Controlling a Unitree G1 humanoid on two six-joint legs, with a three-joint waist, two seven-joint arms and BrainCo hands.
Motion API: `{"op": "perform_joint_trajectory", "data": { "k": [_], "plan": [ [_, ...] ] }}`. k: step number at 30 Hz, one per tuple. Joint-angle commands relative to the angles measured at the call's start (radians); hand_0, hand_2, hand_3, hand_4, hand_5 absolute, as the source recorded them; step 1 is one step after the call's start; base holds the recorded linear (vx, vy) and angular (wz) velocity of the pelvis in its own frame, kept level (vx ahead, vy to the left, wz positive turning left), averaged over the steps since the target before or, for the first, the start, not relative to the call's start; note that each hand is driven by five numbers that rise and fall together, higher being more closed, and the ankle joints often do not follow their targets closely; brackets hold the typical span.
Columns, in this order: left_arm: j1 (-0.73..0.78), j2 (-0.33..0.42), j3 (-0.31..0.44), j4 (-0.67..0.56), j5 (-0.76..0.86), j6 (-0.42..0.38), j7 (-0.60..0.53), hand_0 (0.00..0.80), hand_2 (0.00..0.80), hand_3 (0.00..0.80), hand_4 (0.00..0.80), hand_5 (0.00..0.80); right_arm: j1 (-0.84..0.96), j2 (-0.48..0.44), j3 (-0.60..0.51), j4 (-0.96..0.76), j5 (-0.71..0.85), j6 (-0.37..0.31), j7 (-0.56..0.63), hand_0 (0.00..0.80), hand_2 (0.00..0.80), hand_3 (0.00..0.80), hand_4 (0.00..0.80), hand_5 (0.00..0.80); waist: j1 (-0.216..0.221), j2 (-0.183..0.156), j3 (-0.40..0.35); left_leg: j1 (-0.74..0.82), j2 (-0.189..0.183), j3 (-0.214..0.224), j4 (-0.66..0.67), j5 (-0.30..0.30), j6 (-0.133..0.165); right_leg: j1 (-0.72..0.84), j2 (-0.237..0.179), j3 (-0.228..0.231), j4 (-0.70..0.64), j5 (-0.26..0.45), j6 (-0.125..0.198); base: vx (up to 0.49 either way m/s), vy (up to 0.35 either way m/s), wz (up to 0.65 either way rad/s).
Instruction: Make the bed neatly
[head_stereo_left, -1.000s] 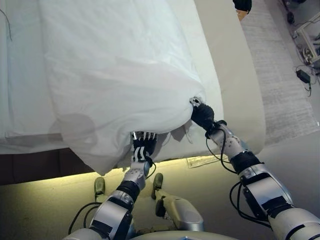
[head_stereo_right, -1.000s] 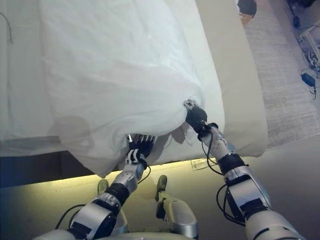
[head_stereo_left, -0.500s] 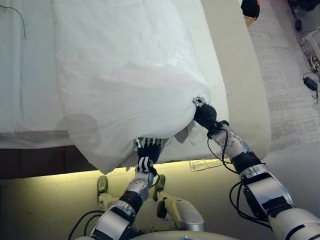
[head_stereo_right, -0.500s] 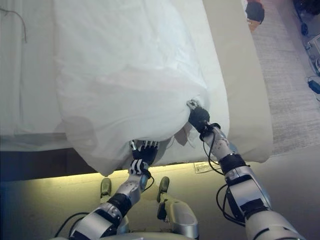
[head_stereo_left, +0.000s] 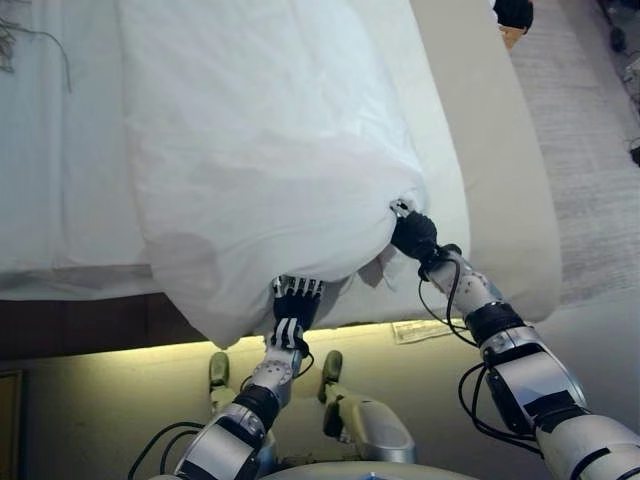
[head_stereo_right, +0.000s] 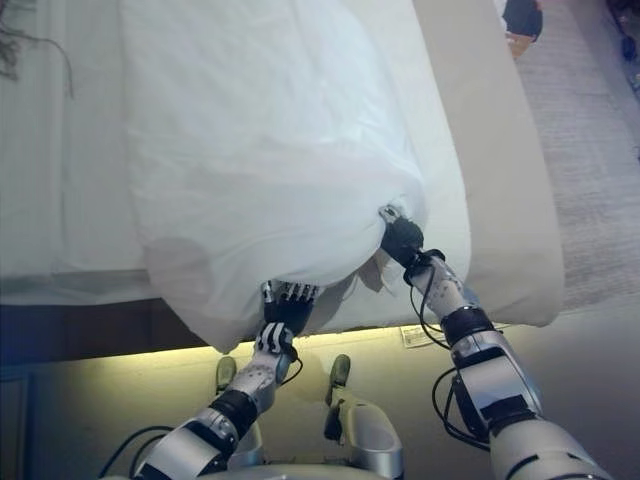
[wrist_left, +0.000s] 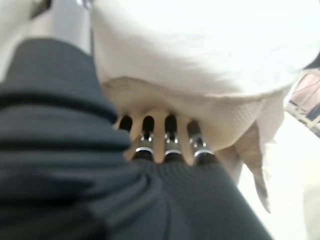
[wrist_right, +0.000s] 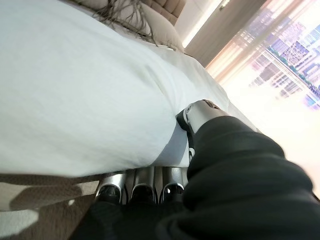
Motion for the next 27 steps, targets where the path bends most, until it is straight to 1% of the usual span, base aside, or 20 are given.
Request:
{"op": "perform_joint_trajectory", "data": {
  "k": [1,6,11,14,15,16,17,18,21,27],
  "plan": [
    [-0.078,-0.059,-0.019,-0.024,0.055,0.005,-0.019,0.0,0.0,0.0,0.0,0.0,-0.125,-0.038,-0.048,0.017,-0.008,-0.029,0.033,0.8,0.8,0.8,0.8,0.8,0.028,-0.023,-0.052,-0.012,0.05,-0.003,-0.041,0.055,0.012,0.006,-0.082,0.002,0.087,-0.058,0.066,0.001,0.026,0.04],
    [-0.076,-0.06,-0.019,-0.039,0.07,-0.004,0.026,0.0,0.0,0.0,0.0,0.0,-0.12,-0.027,-0.052,0.01,-0.015,-0.026,0.01,0.8,0.8,0.8,0.8,0.8,0.034,-0.016,-0.066,-0.002,0.046,-0.006,-0.044,0.052,0.014,0.017,-0.087,-0.006,0.088,-0.065,0.067,0.011,0.008,0.03],
    [-0.052,-0.061,-0.013,-0.04,0.055,-0.001,0.039,0.0,0.0,0.0,0.0,0.0,-0.11,-0.028,-0.068,0.014,-0.034,-0.019,0.017,0.8,0.8,0.8,0.8,0.8,0.037,-0.008,-0.082,0.012,0.045,-0.004,-0.044,0.049,0.015,0.029,-0.088,-0.009,0.092,-0.071,0.066,0.041,0.015,0.02],
    [-0.044,-0.058,-0.007,-0.042,0.044,0.005,0.05,0.0,0.0,0.0,0.0,0.0,-0.105,-0.024,-0.07,-0.006,-0.037,-0.012,0.001,0.8,0.8,0.8,0.8,0.8,0.037,-0.007,-0.086,0.017,0.046,-0.002,-0.044,0.047,0.016,0.034,-0.089,-0.01,0.092,-0.072,0.067,0.0,0.0,0.0],
    [-0.042,-0.059,-0.005,-0.043,0.04,0.005,0.05,0.044,0.044,0.044,0.044,0.044,-0.102,-0.024,-0.071,-0.009,-0.039,-0.01,0.0,0.8,0.8,0.8,0.8,0.8,0.037,-0.006,-0.086,0.019,0.046,-0.001,-0.044,0.047,0.016,0.035,-0.089,-0.01,0.091,-0.071,0.067,0.0,0.0,0.0],
    [-0.038,-0.06,-0.004,-0.043,0.034,0.005,0.05,0.147,0.147,0.147,0.147,0.147,-0.099,-0.022,-0.071,-0.016,-0.04,-0.007,-0.004,0.8,0.8,0.8,0.8,0.8,0.036,-0.006,-0.087,0.021,0.046,-0.001,-0.044,0.046,0.016,0.037,-0.088,-0.01,0.09,-0.071,0.068,0.0,0.0,0.0],
    [-0.034,-0.062,-0.005,-0.042,0.032,0.001,0.046,0.524,0.524,0.524,0.524,0.524,-0.094,-0.02,-0.07,-0.019,-0.042,-0.007,-0.004,0.8,0.8,0.8,0.8,0.8,0.036,-0.006,-0.089,0.022,0.047,0.0,-0.044,0.046,0.016,0.038,-0.088,-0.01,0.088,-0.07,0.068,0.0,0.0,0.0],
    [-0.032,-0.064,-0.006,-0.044,0.029,-0.003,0.046,0.794,0.794,0.794,0.794,0.794,-0.091,-0.02,-0.071,-0.02,-0.042,-0.008,-0.003,0.8,0.8,0.8,0.8,0.8,0.036,-0.006,-0.09,0.022,0.047,0.0,-0.044,0.046,0.016,0.039,-0.088,-0.011,0.087,-0.07,0.068,0.0,0.0,0.0],
    [-0.028,-0.064,-0.002,-0.047,0.014,-0.021,0.042,0.8,0.8,0.8,0.8,0.8,-0.085,-0.016,-0.073,-0.021,-0.046,-0.006,-0.002,0.8,0.8,0.8,0.8,0.8,0.036,-0.008,-0.094,0.024,0.048,0.001,-0.044,0.045,0.015,0.044,-0.087,-0.012,0.083,-0.07,0.068,0.0,0.0,0.0],
    [-0.024,-0.066,0.004,-0.049,0.017,-0.028,0.059,0.8,0.8,0.8,0.8,0.8,-0.078,-0.02,-0.08,-0.022,-0.049,0.002,-0.007,0.8,0.8,0.8,0.8,0.8,0.037,-0.012,-0.097,0.025,0.051,0.003,-0.044,0.044,0.013,0.048,-0.085,-0.015,0.08,-0.069,0.069,0.0,0.0,0.0]
  ]
}}
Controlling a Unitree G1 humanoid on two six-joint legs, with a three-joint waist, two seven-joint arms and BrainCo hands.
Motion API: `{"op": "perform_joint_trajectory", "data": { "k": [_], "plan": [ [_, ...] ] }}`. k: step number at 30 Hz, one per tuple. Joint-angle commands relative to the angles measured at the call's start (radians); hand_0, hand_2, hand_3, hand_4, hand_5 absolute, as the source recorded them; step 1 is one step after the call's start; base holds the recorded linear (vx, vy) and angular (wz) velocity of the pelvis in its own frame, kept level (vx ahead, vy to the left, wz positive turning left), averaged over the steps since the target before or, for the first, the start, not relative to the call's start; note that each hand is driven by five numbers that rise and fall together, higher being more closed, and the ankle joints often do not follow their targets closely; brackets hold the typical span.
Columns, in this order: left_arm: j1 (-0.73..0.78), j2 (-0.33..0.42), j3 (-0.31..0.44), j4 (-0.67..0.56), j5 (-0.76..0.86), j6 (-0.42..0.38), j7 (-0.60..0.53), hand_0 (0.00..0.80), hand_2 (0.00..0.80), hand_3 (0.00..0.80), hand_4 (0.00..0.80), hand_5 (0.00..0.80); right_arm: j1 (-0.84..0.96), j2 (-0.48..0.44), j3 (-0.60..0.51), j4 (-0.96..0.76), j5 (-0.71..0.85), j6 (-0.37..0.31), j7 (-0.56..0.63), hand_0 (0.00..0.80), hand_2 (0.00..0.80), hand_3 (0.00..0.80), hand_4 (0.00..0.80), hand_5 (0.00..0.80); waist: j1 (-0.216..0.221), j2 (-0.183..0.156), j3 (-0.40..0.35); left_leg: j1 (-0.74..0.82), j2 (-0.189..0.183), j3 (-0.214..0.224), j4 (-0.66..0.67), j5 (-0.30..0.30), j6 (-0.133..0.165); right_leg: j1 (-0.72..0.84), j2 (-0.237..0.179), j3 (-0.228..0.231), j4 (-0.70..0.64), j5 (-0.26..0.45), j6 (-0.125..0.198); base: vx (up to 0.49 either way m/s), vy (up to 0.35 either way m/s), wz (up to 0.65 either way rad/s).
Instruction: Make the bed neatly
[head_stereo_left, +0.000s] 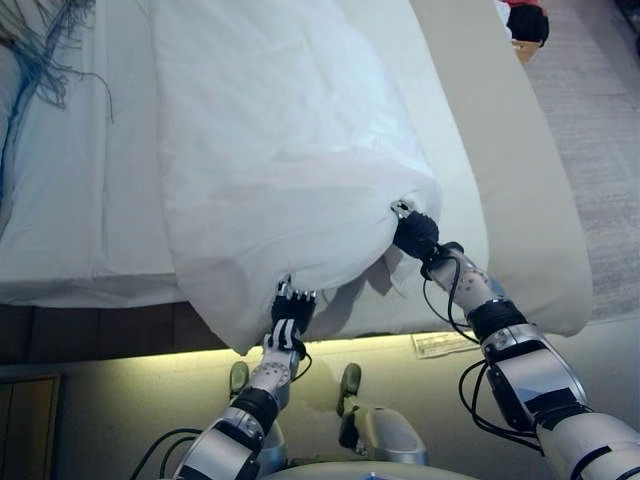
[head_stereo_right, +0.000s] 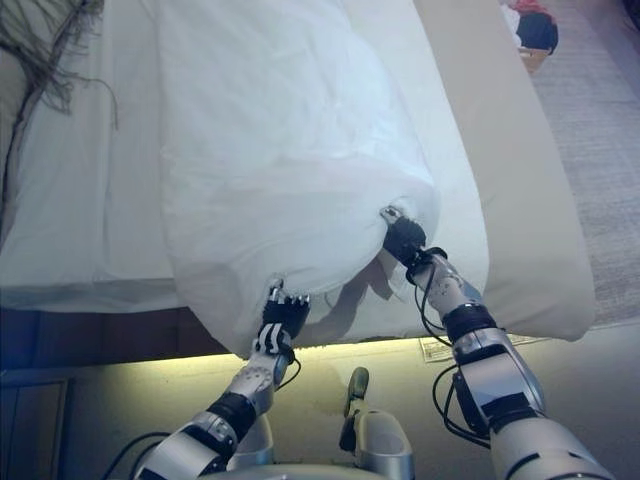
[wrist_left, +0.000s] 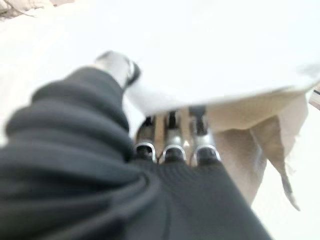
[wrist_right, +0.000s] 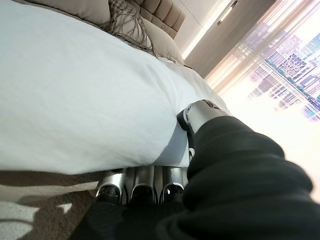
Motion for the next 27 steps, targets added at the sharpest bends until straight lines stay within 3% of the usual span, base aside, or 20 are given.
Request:
{"op": "perform_joint_trajectory", "data": {
  "k": [1,12,13,14,22,27],
  "plan": [
    [-0.048,-0.059,-0.033,-0.03,0.001,-0.01,-0.006,0.8,0.8,0.8,0.8,0.8,-0.074,-0.019,-0.068,-0.028,0.011,-0.024,0.021,0.8,0.8,0.8,0.8,0.8,0.038,-0.064,-0.064,0.005,0.05,0.019,-0.043,0.04,0.008,0.016,-0.085,-0.003,0.081,-0.07,0.069,0.0,0.0,0.0],
    [-0.042,-0.057,-0.008,-0.014,-0.016,-0.047,0.017,0.8,0.8,0.8,0.8,0.8,-0.067,-0.023,-0.076,-0.012,-0.04,0.0,-0.018,0.8,0.8,0.8,0.8,0.8,0.042,-0.064,-0.065,0.002,0.047,0.014,-0.043,0.042,0.008,0.019,-0.087,-0.008,0.078,-0.068,0.07,0.0,0.0,0.0],
    [-0.042,-0.055,-0.003,-0.011,-0.014,-0.051,0.018,0.8,0.8,0.8,0.8,0.8,-0.065,-0.025,-0.076,-0.006,-0.063,0.013,-0.032,0.621,0.621,0.621,0.621,0.621,0.042,-0.065,-0.066,0.002,0.046,0.015,-0.043,0.041,0.008,0.019,-0.088,-0.009,0.078,-0.069,0.07,0.0,0.0,0.0],
    [-0.042,-0.054,0.002,-0.007,-0.011,-0.056,0.02,0.8,0.8,0.8,0.8,0.8,-0.062,-0.027,-0.075,0.004,-0.089,0.024,-0.063,0.0,0.0,0.0,0.0,0.0,0.043,-0.065,-0.067,0.003,0.046,0.015,-0.043,0.041,0.008,0.019,-0.089,-0.01,0.078,-0.068,0.071,0.0,0.0,0.0],
    [-0.039,-0.012,0.099,0.042,0.045,-0.119,0.046,0.8,0.8,0.8,0.8,0.8,0.032,-0.015,-0.048,0.107,-0.236,0.093,-0.059,0.0,0.0,0.0,0.0,0.0,0.049,-0.064,-0.068,0.004,0.037,0.009,-0.043,0.044,0.013,0.024,-0.092,-0.006,0.077,-0.07,0.07,0.004,0.036,0.02],
    [-0.032,0.042,0.199,0.096,0.092,-0.098,0.039,0.8,0.8,0.8,0.8,0.8,0.152,0.045,-0.056,0.22,-0.284,0.053,-0.02,0.0,0.0,0.0,0.0,0.0,0.059,-0.05,-0.062,0.004,0.024,0.0,-0.043,0.042,0.018,0.026,-0.098,-0.008,0.079,-0.074,0.071,0.007,0.051,0.02]
  ]
}}
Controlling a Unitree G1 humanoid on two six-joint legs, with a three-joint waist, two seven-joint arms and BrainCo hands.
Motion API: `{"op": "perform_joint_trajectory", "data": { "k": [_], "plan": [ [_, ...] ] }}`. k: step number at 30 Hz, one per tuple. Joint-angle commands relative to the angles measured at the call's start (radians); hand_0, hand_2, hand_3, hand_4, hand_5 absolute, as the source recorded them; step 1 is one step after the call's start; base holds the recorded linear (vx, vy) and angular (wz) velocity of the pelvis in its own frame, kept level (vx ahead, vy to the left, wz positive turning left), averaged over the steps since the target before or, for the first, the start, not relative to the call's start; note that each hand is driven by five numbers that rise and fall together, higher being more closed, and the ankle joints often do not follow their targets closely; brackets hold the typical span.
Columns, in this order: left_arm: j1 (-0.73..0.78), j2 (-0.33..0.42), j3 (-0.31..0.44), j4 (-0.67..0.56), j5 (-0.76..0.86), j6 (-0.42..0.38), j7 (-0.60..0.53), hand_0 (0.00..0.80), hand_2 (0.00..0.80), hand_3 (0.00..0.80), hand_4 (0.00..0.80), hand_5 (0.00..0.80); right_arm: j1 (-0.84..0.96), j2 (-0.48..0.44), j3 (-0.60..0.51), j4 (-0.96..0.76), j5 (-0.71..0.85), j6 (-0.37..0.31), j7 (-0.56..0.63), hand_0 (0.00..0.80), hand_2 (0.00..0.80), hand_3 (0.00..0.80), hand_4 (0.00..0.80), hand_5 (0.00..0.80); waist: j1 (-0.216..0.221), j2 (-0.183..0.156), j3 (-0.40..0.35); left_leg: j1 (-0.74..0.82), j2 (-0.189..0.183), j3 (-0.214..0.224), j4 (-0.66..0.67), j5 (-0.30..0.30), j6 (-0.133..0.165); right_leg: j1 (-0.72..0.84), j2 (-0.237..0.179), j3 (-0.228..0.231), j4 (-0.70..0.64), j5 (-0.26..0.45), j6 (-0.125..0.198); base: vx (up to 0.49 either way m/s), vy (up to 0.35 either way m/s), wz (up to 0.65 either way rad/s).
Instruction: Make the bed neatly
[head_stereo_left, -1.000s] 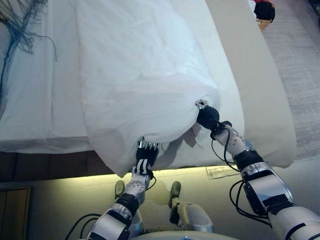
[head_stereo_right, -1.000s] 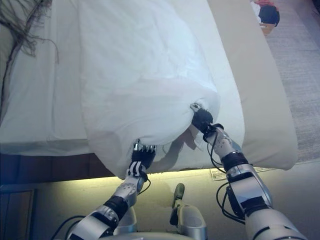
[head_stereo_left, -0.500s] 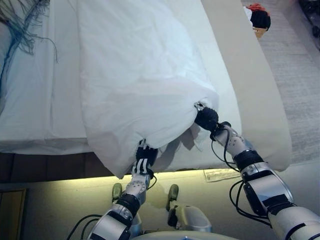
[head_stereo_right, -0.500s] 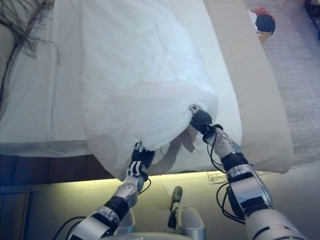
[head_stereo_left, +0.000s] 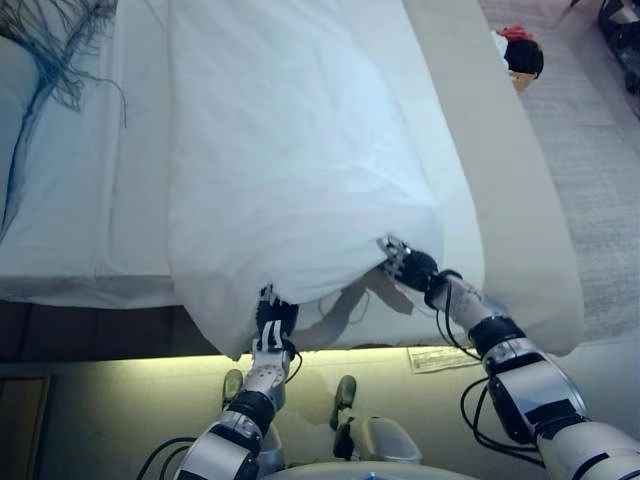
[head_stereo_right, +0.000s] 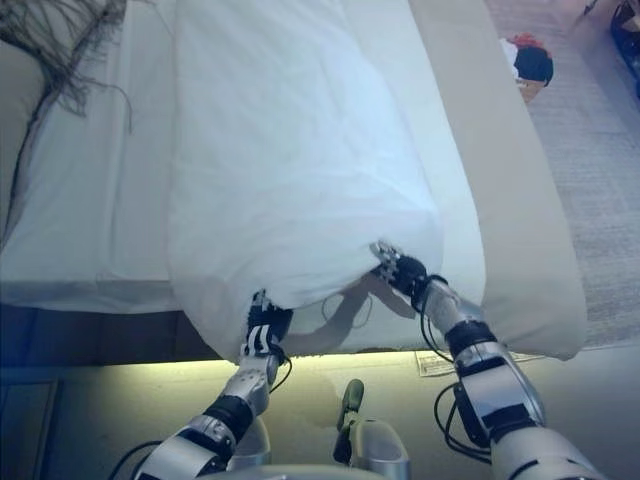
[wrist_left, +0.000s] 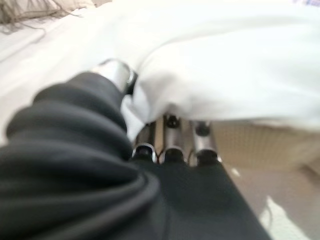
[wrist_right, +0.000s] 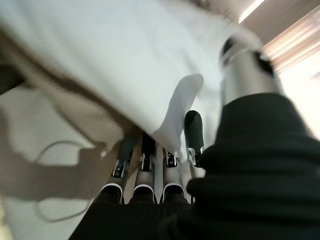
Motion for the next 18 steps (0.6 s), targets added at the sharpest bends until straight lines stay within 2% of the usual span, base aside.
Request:
{"op": "perform_joint_trajectory", "data": {
  "k": [1,8,14,18],
  "plan": [
    [-0.06,0.032,0.079,0.057,0.072,-0.01,-0.031,0.8,0.8,0.8,0.8,0.8,0.022,0.013,-0.056,0.086,-0.038,-0.068,0.03,0.0,0.0,0.0,0.0,0.0,0.035,-0.021,0.002,0.005,0.028,0.007,-0.042,0.039,0.017,0.022,-0.093,0.0,0.079,-0.073,0.069,-0.008,0.05,0.04],
    [-0.044,0.08,0.232,0.154,0.182,0.033,-0.14,0.8,0.8,0.8,0.8,0.8,0.15,0.057,-0.112,0.214,-0.078,-0.122,0.083,0.0,0.0,0.0,0.0,0.0,0.045,0.006,0.012,0.007,0.009,-0.009,-0.041,0.033,0.018,0.016,-0.103,0.003,0.087,-0.086,0.067,0.008,0.105,0.06],
    [-0.035,0.125,0.287,0.196,0.247,0.039,-0.197,0.8,0.8,0.8,0.8,0.8,0.175,0.045,-0.138,0.229,-0.056,-0.149,0.1,0.0,0.0,0.0,0.0,0.0,0.046,0.037,0.03,-0.007,-0.021,-0.021,-0.001,0.012,0.024,0.003,-0.129,0.017,0.093,-0.086,0.07,-0.011,0.224,0.02],
    [-0.058,0.143,0.288,0.208,0.244,0.044,-0.212,0.8,0.8,0.8,0.8,0.8,0.138,0.025,-0.139,0.225,-0.043,-0.171,0.097,0.0,0.0,0.0,0.0,0.0,0.04,0.058,0.065,-0.052,-0.055,-0.026,0.063,-0.017,0.032,-0.028,-0.163,0.033,0.107,-0.076,0.083,-0.104,0.293,0.03]
  ]
}}
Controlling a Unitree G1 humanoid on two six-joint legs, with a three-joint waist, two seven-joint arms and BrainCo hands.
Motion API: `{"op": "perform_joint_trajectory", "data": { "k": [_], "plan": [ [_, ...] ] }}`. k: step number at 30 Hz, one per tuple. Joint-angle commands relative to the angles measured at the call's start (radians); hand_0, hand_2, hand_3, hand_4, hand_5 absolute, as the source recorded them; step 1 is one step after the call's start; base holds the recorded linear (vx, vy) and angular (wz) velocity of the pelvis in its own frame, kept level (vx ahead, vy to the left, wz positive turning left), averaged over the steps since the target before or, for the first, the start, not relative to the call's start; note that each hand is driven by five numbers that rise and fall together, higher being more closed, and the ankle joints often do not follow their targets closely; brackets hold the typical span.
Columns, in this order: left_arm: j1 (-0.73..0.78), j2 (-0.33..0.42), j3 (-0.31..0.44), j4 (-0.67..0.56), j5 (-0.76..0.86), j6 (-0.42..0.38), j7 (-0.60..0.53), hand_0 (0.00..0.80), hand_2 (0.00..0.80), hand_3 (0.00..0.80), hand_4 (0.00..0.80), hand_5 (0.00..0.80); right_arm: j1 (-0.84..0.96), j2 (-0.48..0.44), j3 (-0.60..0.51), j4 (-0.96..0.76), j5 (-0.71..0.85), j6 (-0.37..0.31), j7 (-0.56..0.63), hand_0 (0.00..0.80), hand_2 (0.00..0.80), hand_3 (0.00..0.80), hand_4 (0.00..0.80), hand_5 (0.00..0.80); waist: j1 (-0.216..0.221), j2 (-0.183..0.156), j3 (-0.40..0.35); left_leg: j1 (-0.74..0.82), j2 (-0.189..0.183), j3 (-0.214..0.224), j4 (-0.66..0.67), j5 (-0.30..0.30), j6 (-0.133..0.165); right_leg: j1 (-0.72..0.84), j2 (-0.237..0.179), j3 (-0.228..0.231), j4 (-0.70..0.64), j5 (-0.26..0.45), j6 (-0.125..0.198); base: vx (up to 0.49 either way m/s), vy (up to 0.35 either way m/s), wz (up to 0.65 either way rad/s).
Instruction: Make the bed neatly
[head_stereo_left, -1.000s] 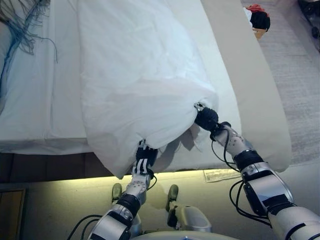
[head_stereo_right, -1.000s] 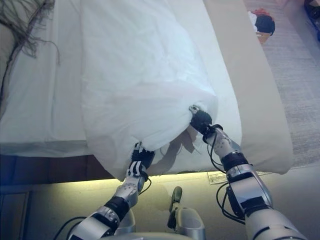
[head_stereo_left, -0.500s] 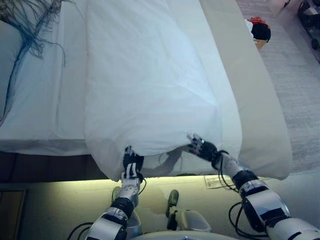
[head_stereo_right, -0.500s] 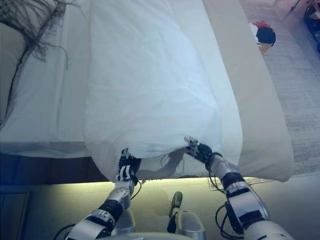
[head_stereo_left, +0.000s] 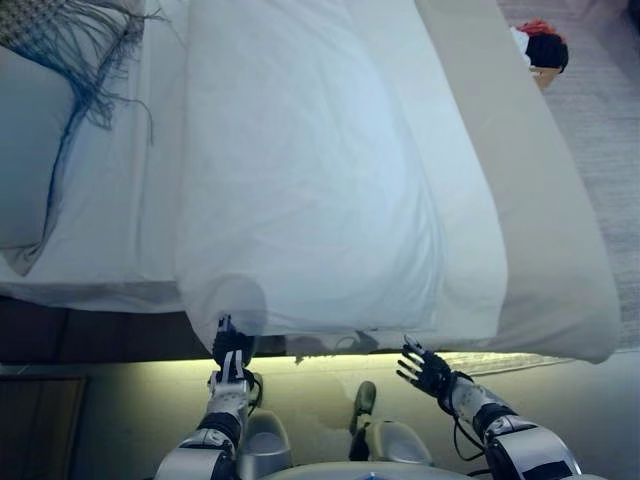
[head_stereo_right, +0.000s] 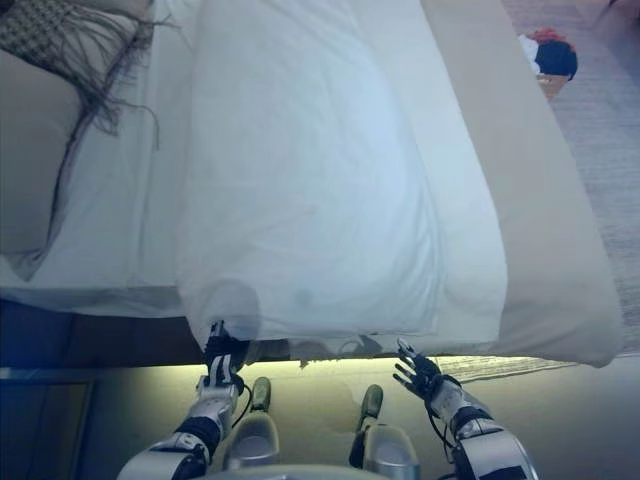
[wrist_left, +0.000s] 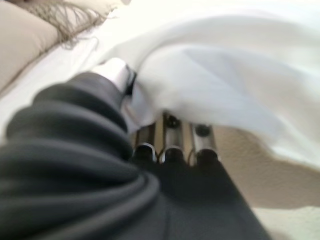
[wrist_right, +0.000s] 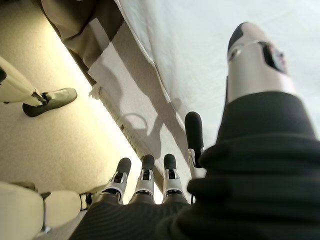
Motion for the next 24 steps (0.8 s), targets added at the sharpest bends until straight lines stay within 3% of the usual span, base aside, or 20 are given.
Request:
{"op": "perform_joint_trajectory", "data": {
  "k": [1,5,9,11,14,15,17,21,23,24],
  "plan": [
    [-0.123,0.079,0.038,0.041,-0.004,-0.023,-0.067,0.8,0.8,0.8,0.8,0.8,-0.119,-0.007,-0.032,0.007,0.027,-0.051,0.01,0.0,0.0,0.0,0.0,0.0,0.026,-0.045,0.084,-0.049,-0.027,0.001,0.093,-0.037,0.022,-0.033,-0.132,0.053,0.114,-0.067,0.065,-0.137,0.296,0.04],
    [-0.224,0.124,0.002,0.06,-0.017,0.008,-0.075,0.8,0.8,0.8,0.8,0.8,-0.237,-0.063,-0.019,0.021,0.055,-0.089,0.029,0.0,0.0,0.0,0.0,0.0,0.007,-0.02,0.179,-0.17,-0.105,-0.003,0.233,-0.089,0.064,-0.152,-0.209,0.109,0.199,-0.043,0.096,-0.285,0.414,0.03],
    [-0.298,0.17,-0.016,0.064,-0.064,0.038,-0.064,0.8,0.8,0.8,0.8,0.8,-0.328,-0.146,-0.025,0.049,0.073,-0.084,0.045,0.0,0.0,0.0,0.0,0.0,-0.009,0.013,0.228,-0.279,-0.159,0.009,0.321,-0.127,0.101,-0.301,-0.271,0.176,0.306,-0.011,0.103,-0.236,0.376,0.02],
    [-0.297,0.186,-0.015,0.022,-0.106,0.022,-0.013,0.8,0.8,0.8,0.8,0.8,-0.355,-0.177,-0.023,0.037,0.083,-0.072,0.029,0.0,0.0,0.0,0.0,0.0,-0.016,0.041,0.228,-0.351,-0.168,0.016,0.351,-0.137,0.126,-0.433,-0.227,0.207,0.476,-0.078,0.087,-0.189,0.409,-0.03],
    [-0.293,0.21,0.001,0.0,-0.099,0.023,0.026,0.8,0.8,0.8,0.8,0.8,-0.352,-0.176,-0.017,0.018,0.107,-0.07,0.022,0.0,0.0,0.0,0.0,0.0,-0.01,0.047,0.228,-0.38,-0.163,0.033,0.329,-0.112,0.142,-0.509,-0.146,0.189,0.623,-0.184,0.07,-0.117,0.21,-0.13],
    [-0.295,0.229,0.019,0.0,-0.077,0.034,0.027,0.8,0.8,0.8,0.8,0.8,-0.344,-0.169,-0.018,0.012,0.105,-0.075,0.03,0.0,0.0,0.0,0.0,0.0,-0.005,0.05,0.228,-0.377,-0.163,0.041,0.291,-0.09,0.144,-0.526,-0.091,0.161,0.681,-0.24,0.052,-0.097,0.076,-0.17],
    [-0.308,0.263,0.042,0.01,-0.055,0.048,0.021,0.8,0.8,0.8,0.8,0.8,-0.351,-0.163,-0.026,0.016,0.106,-0.092,0.046,0.0,0.0,0.0,0.0,0.0,-0.006,0.048,0.228,-0.37,-0.167,0.037,0.213,-0.054,0.133,-0.554,0.003,0.146,0.715,-0.275,0.035,-0.167,0.036,-0.12],
    [-0.343,0.3,0.043,-0.002,-0.041,0.045,0.016,0.8,0.8,0.8,0.8,0.8,-0.365,-0.17,-0.031,0.018,0.136,-0.136,0.04,0.0,0.0,0.0,0.0,0.0,0.004,0.061,0.228,-0.412,-0.167,0.05,0.148,0.001,0.11,-0.581,0.021,0.126,0.661,-0.247,0.028,-0.221,-0.016,0.14],
    [-0.344,0.298,0.046,-0.015,-0.025,0.049,0.016,0.8,0.8,0.8,0.8,0.8,-0.362,-0.19,-0.043,0.014,0.142,-0.135,0.04,0.0,0.0,0.0,0.0,0.0,0.002,0.067,0.228,-0.432,-0.151,0.087,0.165,-0.004,0.103,-0.601,-0.009,0.1,0.679,-0.259,0.023,-0.224,0.08,0.18],
    [-0.354,0.311,0.046,-0.02,-0.014,0.058,0.029,0.8,0.8,0.8,0.8,0.8,-0.357,-0.218,-0.058,0.016,0.162,-0.123,0.049,0.0,0.0,0.0,0.0,0.0,-0.025,0.058,0.228,-0.442,-0.115,0.133,0.234,-0.033,0.091,-0.611,-0.045,0.096,0.702,-0.282,0.014,-0.195,0.096,0.12]
  ]
}}
